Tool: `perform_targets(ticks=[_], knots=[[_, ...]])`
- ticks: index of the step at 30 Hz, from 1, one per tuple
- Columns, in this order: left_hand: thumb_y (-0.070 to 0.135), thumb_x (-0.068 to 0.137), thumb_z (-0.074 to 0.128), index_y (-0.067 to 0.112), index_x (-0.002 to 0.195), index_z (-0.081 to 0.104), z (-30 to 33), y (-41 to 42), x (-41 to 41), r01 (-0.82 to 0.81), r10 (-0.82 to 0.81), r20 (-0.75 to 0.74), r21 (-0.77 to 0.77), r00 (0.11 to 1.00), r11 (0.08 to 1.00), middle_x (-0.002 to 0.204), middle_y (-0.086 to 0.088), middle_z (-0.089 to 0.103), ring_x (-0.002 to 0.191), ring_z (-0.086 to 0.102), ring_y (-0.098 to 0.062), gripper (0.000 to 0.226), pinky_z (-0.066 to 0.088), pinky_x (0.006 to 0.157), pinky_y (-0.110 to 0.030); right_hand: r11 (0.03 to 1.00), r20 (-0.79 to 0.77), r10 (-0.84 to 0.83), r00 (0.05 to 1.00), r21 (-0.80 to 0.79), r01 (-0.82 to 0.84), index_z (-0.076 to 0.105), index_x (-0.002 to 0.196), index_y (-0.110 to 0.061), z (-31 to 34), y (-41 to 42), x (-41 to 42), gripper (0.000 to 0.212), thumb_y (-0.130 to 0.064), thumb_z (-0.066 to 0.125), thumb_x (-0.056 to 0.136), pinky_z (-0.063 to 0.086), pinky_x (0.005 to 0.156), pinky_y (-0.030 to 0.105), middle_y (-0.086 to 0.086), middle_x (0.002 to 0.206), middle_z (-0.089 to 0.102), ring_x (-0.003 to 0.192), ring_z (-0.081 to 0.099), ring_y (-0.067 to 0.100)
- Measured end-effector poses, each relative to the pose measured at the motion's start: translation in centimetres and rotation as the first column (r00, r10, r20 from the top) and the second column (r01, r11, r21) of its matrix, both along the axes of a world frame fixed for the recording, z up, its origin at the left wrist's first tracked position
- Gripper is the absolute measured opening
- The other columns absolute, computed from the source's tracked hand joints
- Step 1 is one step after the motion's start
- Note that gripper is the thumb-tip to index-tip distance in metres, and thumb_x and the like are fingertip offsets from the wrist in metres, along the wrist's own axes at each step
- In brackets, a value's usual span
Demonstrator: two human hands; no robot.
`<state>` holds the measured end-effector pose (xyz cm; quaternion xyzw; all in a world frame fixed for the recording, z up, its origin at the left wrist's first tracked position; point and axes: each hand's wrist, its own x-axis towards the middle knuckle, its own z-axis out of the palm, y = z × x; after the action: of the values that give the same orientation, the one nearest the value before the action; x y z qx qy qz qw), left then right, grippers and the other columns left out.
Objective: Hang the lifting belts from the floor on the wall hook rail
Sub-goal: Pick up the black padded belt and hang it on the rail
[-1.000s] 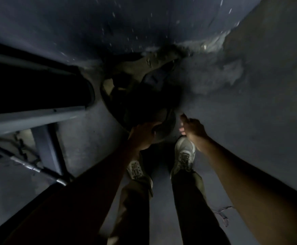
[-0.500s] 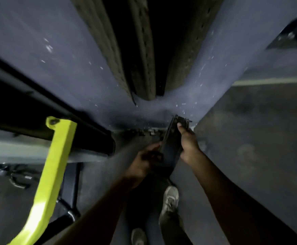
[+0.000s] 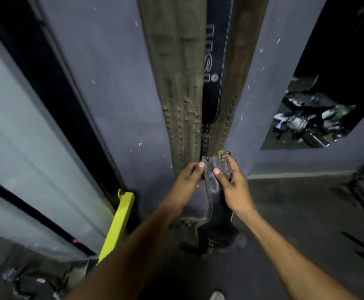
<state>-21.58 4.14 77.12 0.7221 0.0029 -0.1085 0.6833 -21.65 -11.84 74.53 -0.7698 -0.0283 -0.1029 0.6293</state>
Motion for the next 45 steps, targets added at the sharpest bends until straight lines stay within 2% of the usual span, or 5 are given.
perform_targets(ticks=[6, 19, 26, 33, 45], knots=[[0.023, 0.103, 0.062, 0.014, 0.098, 0.065, 11.6, 0.8, 0.1, -0.134, 0.166, 0.159, -0.195, 0.973, 0.972, 0.076, 0.005, 0.073, 0.061, 0.067, 0.001, 0.011, 0.049, 0.055, -0.013, 0.997, 0.131, 0.07, 0.989, 0.02, -0.073, 0.061, 0.123, -0.046, 9.9, 2.0, -1.8, 0.025, -0.048, 0.062, 0.098, 0.051, 0.087, 0.012, -0.018, 0.118, 0.074, 0.109, 0.07, -0.001], [0.014, 0.096, 0.069, 0.043, 0.107, 0.067, 30.8, 4.8, -0.3, -0.117, 0.177, 0.759, -0.133, 0.626, 0.984, 0.088, 0.015, 0.075, 0.086, 0.072, 0.0, 0.031, 0.056, 0.076, -0.016, 0.987, 0.493, 0.112, 0.863, 0.046, -0.154, 0.068, 0.123, -0.032, 29.5, 6.1, -0.4, 0.021, -0.027, 0.053, 0.108, 0.051, 0.09, 0.012, -0.016, 0.117, 0.076, 0.11, 0.071, 0.0], [0.041, 0.102, 0.057, 0.015, 0.149, 0.052, 31.2, 5.5, -1.0, 0.001, 0.092, 0.676, -0.137, 0.731, 0.991, 0.147, -0.001, 0.063, 0.14, 0.056, -0.014, 0.054, 0.041, 0.121, -0.036, 0.998, 0.691, 0.07, 0.72, -0.042, -0.057, 0.064, 0.12, -0.021, 38.2, 8.9, 0.0, 0.02, -0.032, 0.055, 0.106, 0.053, 0.092, 0.023, -0.013, 0.108, 0.075, 0.106, 0.071, 0.002], [0.044, 0.103, 0.056, 0.003, 0.098, 0.076, 28.9, 5.5, -2.2, 0.063, 0.055, 0.526, -0.203, 0.849, 0.977, 0.088, -0.029, 0.078, 0.076, 0.079, -0.042, 0.045, 0.066, 0.07, -0.044, 0.999, 0.621, -0.01, 0.784, 0.034, -0.014, 0.066, 0.12, -0.007, 41.8, 9.9, 0.7, 0.022, -0.023, 0.057, 0.107, 0.054, 0.096, 0.041, 0.006, 0.11, 0.075, 0.106, 0.07, 0.02], [0.038, 0.082, 0.084, 0.026, 0.117, 0.075, 20.9, 8.4, -1.7, 0.131, -0.16, 0.487, 0.094, 0.858, 0.987, 0.119, 0.005, 0.079, 0.114, 0.074, -0.013, 0.037, 0.058, 0.1, -0.028, 0.997, 0.667, -0.003, 0.745, 0.057, -0.047, 0.066, 0.109, -0.02, 46.5, 8.8, 0.4, 0.009, -0.023, 0.058, 0.106, 0.054, 0.094, 0.037, -0.002, 0.103, 0.073, 0.099, 0.069, 0.012]])
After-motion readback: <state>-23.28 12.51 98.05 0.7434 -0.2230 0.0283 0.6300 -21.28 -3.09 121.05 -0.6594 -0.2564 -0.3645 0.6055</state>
